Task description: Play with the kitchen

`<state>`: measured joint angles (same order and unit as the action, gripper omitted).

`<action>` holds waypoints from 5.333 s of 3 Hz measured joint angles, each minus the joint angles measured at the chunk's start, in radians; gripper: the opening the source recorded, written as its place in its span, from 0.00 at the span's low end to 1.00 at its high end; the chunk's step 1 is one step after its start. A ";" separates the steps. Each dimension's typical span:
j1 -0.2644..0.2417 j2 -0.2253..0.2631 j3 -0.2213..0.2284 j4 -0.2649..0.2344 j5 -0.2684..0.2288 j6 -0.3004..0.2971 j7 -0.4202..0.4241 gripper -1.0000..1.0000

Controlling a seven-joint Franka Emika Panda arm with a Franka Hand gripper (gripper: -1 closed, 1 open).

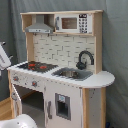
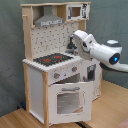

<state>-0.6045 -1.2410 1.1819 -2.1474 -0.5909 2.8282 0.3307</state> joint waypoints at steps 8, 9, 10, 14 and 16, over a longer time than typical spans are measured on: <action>0.079 0.445 0.037 -0.070 0.007 -0.213 -0.506 1.00; 0.129 0.502 0.037 -0.070 0.022 -0.295 -0.534 1.00; 0.174 0.564 0.037 -0.070 0.049 -0.362 -0.565 1.00; 0.250 0.789 0.049 -0.072 0.290 -0.525 -0.707 1.00; 0.250 0.980 0.071 -0.070 0.320 -0.533 -0.752 1.00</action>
<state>-0.3542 -0.2608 1.2529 -2.2176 -0.2708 2.2953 -0.4212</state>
